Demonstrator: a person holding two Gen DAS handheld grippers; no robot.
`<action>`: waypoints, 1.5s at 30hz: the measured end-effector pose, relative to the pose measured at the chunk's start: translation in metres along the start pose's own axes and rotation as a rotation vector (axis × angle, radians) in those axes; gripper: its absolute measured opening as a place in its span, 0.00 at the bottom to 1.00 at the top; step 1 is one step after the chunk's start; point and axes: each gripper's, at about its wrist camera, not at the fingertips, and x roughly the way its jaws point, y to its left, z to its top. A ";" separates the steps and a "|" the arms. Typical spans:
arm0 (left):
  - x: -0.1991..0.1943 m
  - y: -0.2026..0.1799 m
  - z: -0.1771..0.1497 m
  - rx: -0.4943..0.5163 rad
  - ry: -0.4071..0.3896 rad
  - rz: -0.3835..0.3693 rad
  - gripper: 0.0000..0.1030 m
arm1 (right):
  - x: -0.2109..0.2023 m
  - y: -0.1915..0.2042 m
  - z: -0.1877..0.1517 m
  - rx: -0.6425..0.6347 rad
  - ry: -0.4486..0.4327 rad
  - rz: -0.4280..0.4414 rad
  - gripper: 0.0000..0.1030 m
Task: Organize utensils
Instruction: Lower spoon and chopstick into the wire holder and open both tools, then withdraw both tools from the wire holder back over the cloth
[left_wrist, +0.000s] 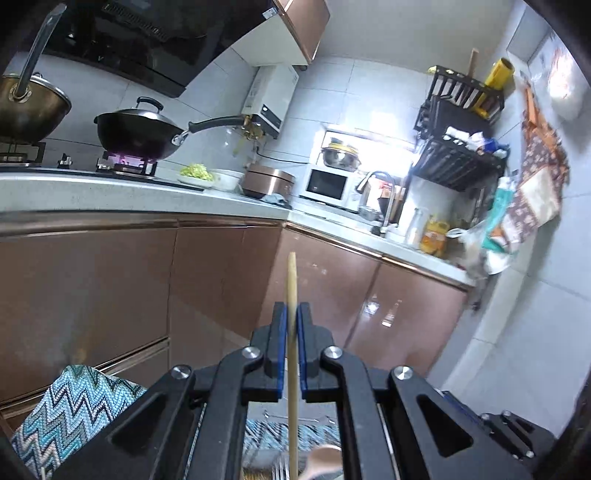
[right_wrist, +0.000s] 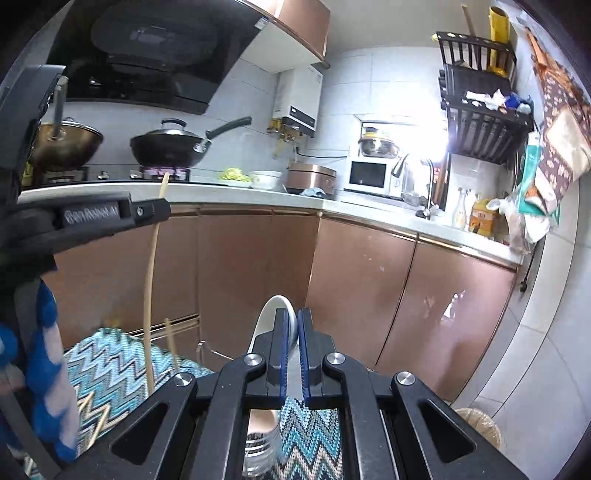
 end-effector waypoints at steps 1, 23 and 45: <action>0.007 0.002 -0.009 0.006 -0.006 0.017 0.05 | 0.007 0.001 -0.006 0.002 0.000 -0.003 0.05; -0.021 0.033 -0.050 0.041 0.020 0.094 0.39 | 0.002 0.001 -0.047 0.081 0.019 0.022 0.28; -0.216 0.056 -0.030 -0.009 0.149 0.235 0.74 | -0.157 0.009 -0.019 0.200 0.043 0.068 0.99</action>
